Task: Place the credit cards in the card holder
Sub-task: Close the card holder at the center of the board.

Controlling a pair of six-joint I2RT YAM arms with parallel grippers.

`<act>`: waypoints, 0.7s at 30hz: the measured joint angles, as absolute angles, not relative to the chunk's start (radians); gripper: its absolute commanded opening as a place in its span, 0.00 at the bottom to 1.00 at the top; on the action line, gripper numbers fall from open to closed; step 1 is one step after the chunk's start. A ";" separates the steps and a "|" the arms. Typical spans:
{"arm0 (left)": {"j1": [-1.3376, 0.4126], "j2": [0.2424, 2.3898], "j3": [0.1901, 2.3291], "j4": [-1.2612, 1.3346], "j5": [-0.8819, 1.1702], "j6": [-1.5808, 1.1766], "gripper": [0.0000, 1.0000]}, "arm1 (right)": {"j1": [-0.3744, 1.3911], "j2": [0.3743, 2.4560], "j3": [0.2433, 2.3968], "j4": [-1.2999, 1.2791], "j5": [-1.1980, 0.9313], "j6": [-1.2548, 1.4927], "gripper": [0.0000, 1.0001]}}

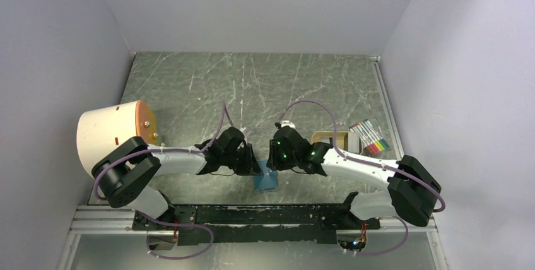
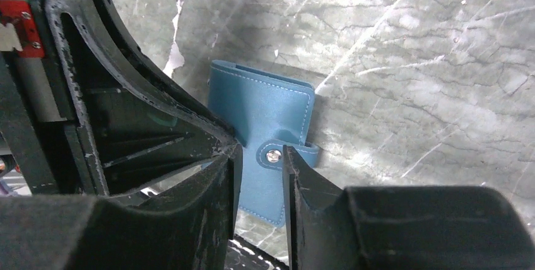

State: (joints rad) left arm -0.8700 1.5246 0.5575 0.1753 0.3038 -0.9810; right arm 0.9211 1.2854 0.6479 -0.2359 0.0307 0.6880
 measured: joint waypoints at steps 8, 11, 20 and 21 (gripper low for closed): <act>-0.866 1.507 0.543 0.164 0.303 -1.000 0.21 | 1.000 1.349 0.736 -0.326 0.141 0.699 0.33; -0.865 1.507 0.540 0.170 0.303 -1.005 0.20 | 1.032 1.396 0.770 -0.356 0.173 0.704 0.33; -0.865 1.504 0.529 0.184 0.303 -1.010 0.20 | 1.104 1.477 0.854 -0.469 0.290 0.725 0.19; -0.865 1.503 0.529 0.184 0.303 -1.010 0.20 | 1.107 1.481 0.860 -0.480 0.304 0.726 0.18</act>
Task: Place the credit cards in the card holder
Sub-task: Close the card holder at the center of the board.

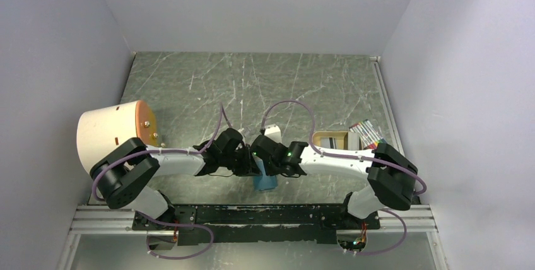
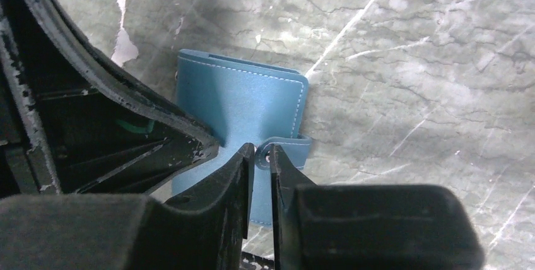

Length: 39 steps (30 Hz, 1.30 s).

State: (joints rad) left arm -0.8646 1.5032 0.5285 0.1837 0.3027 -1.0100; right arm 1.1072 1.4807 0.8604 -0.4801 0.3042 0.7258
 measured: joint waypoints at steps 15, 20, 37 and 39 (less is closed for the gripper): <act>-0.865 1.502 0.527 0.184 0.303 -1.010 0.20 | 1.114 1.507 0.870 -0.506 0.334 0.737 0.28; -0.865 1.502 0.527 0.184 0.302 -1.010 0.20 | 1.119 1.525 0.870 -0.508 0.343 0.737 0.23; -0.865 1.501 0.527 0.182 0.301 -1.005 0.19 | 1.124 1.522 0.875 -0.524 0.374 0.737 0.06; -0.865 1.501 0.527 0.182 0.300 -1.005 0.19 | 1.124 1.521 0.875 -0.525 0.376 0.735 0.07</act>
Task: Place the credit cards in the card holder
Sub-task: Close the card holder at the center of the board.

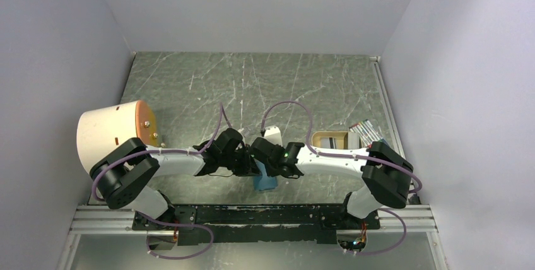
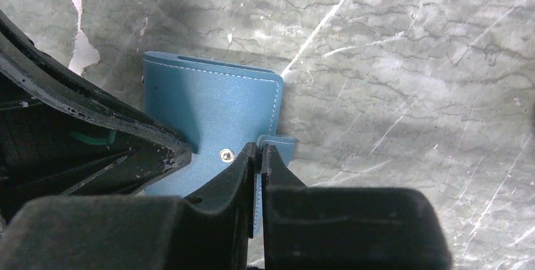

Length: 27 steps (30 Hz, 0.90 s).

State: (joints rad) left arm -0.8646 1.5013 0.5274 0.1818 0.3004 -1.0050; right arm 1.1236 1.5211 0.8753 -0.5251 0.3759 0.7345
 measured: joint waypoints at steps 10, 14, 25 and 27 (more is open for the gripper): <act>-0.865 1.501 0.527 0.182 0.300 -1.002 0.19 | 1.126 1.504 0.875 -0.523 0.374 0.737 0.13; -0.865 1.501 0.527 0.182 0.300 -1.002 0.19 | 1.126 1.500 0.875 -0.521 0.374 0.737 0.08; -0.865 1.501 0.527 0.182 0.300 -1.002 0.19 | 1.126 1.483 0.857 -0.490 0.357 0.737 0.00; -0.865 1.501 0.527 0.182 0.300 -1.002 0.19 | 1.126 1.472 0.836 -0.465 0.342 0.739 0.00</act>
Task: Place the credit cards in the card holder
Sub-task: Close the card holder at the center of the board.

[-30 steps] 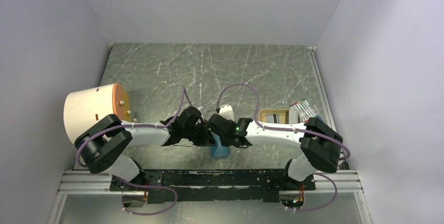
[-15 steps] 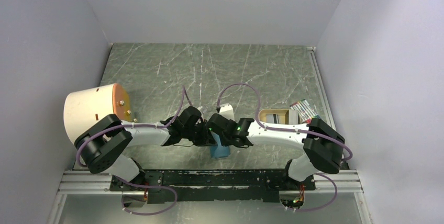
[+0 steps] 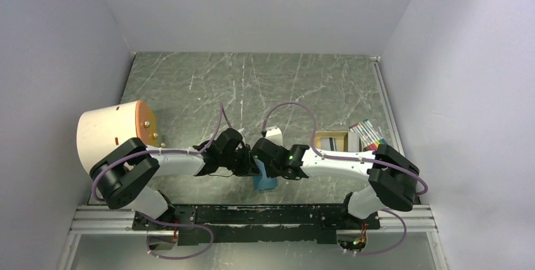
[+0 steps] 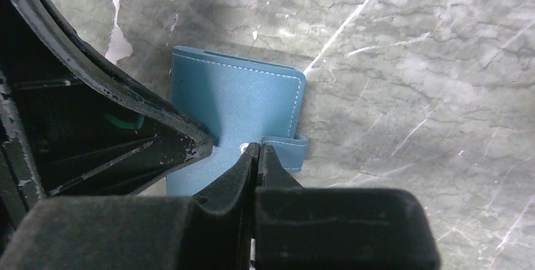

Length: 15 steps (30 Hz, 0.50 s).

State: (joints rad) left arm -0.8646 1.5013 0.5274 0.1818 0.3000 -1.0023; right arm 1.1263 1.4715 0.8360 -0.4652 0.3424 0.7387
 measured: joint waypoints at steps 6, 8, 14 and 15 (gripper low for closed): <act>-0.865 1.501 0.527 0.182 0.300 -1.003 0.19 | 1.126 1.469 0.804 -0.415 0.314 0.745 0.00; -0.865 1.500 0.527 0.182 0.300 -1.003 0.19 | 1.126 1.469 0.804 -0.406 0.308 0.745 0.00; -0.865 1.500 0.527 0.181 0.300 -1.003 0.19 | 1.126 1.469 0.802 -0.393 0.299 0.745 0.00; -0.865 1.500 0.527 0.181 0.300 -1.003 0.19 | 1.126 1.469 0.802 -0.392 0.299 0.745 0.00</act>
